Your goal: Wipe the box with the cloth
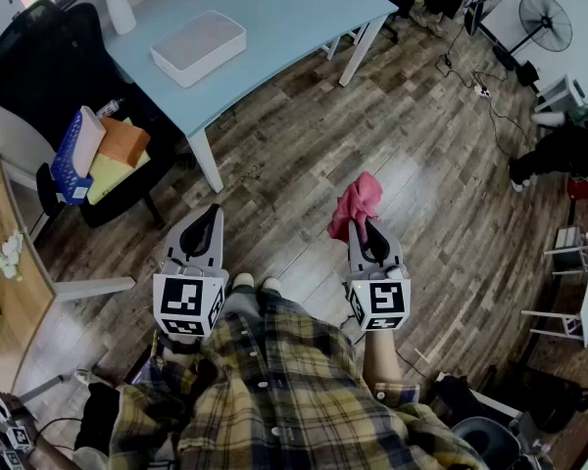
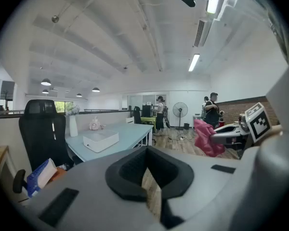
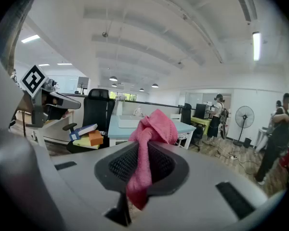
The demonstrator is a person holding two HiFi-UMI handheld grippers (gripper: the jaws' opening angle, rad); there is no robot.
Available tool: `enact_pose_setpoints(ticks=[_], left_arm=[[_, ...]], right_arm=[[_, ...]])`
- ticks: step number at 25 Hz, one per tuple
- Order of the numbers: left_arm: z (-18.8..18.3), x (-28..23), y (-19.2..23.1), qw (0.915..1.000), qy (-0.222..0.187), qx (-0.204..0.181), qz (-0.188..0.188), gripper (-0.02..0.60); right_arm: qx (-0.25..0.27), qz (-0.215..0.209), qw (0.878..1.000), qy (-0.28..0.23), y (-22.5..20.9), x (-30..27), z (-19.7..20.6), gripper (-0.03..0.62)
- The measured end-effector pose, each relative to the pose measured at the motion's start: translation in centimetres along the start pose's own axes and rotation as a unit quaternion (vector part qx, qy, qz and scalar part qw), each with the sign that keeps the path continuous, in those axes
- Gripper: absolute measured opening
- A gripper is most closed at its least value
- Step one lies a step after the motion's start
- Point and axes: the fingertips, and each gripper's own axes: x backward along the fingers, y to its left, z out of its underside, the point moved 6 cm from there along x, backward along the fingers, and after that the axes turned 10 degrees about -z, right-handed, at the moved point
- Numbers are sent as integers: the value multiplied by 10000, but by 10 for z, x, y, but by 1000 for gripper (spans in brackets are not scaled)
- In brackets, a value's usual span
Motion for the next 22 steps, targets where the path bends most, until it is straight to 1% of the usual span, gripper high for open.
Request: enact_pose_setpoints(ticks=[5,10,11,14,18,22], left_arm=[[-2,1,-10,10000,-67,35,-8,-9],[-3,3,-7,9997,-151,152,-98,-9],[-3,3,-7,9997,-156,184,-107,35],[-1,-1,-5,9994,-159,280,-151,87],[-2,-18,4,9991,-150,337,-200,127],[-5,-48,20,9991,-138,351,-187,161]], right_arm=[[-61,41,9999,-154,-9,7,0,54],[-102,19,9996,-271,-15,12,-1,54],[-124,9,9996,-270,-16,12,1,54],[-160,-47,9996,-240,-18,9,6,54],[-161,-126,9996,-206,-23,-9,5,54],[-202,-132,9995,-210,-33,-42,-1,54]])
